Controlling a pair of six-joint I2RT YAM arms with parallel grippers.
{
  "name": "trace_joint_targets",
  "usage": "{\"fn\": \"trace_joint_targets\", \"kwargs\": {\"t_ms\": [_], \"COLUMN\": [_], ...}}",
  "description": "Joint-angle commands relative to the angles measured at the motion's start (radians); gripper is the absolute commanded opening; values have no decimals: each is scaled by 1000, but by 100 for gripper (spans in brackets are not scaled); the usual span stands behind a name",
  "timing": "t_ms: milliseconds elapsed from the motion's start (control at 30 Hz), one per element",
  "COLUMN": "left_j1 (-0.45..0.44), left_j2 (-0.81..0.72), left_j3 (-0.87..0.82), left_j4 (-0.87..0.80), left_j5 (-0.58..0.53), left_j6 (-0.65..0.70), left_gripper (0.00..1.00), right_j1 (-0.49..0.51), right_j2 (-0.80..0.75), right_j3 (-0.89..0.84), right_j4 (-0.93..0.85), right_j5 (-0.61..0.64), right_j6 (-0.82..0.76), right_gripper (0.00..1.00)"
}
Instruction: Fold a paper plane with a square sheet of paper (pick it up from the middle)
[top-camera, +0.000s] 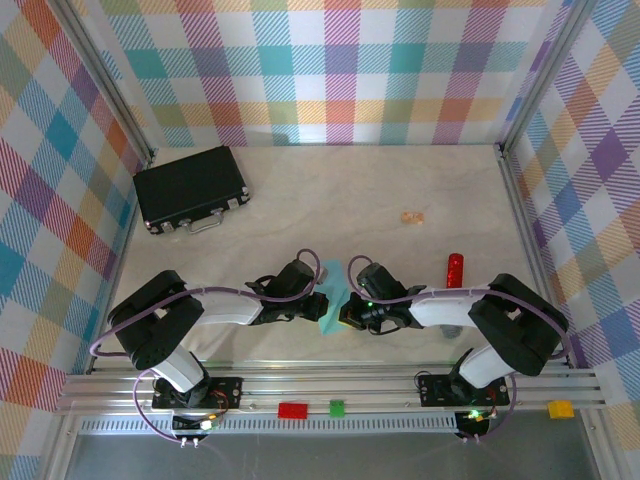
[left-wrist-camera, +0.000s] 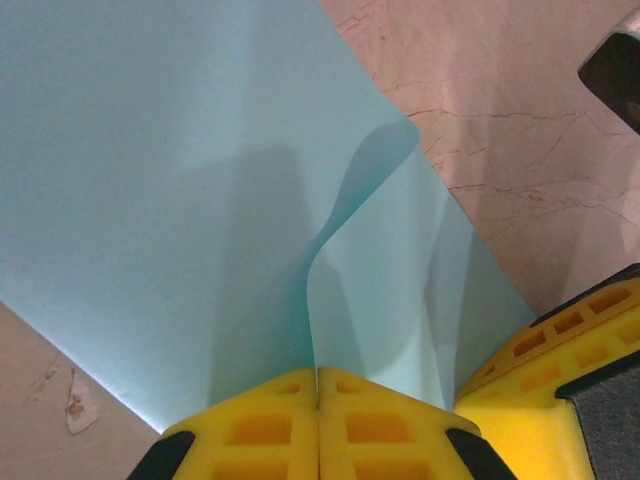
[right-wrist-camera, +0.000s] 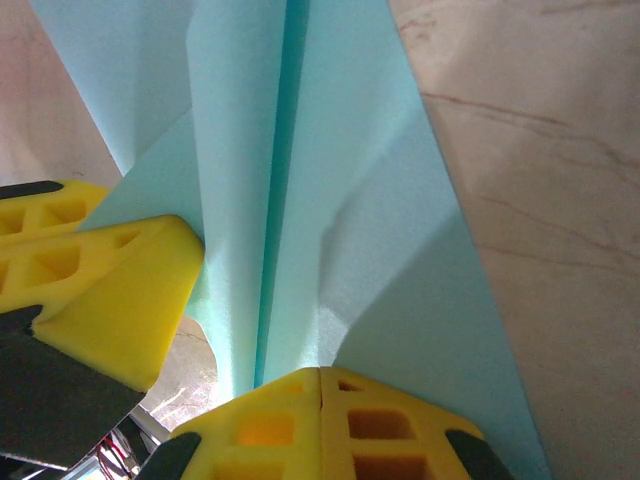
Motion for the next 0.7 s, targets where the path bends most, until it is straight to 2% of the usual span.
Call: {"fn": "trace_joint_targets", "kwargs": {"t_ms": [0,200,667], "left_j1": [12,11,12], "left_j2": [16,-12,25], "left_j3": [10,39,64], "left_j4": [-13,-91,-79], "left_j5": [13,-11,-2], "left_j6": [35,84,99], "left_gripper": [7,8,8], "right_j1": [2,3,3], "right_j2": [36,20,69], "right_j3": [-17,-26,-20], "right_j4": [-103,-103,-47], "right_j5": [43,49,15], "right_j6": [-8,-1,7], "right_gripper": [3,4,5]}}
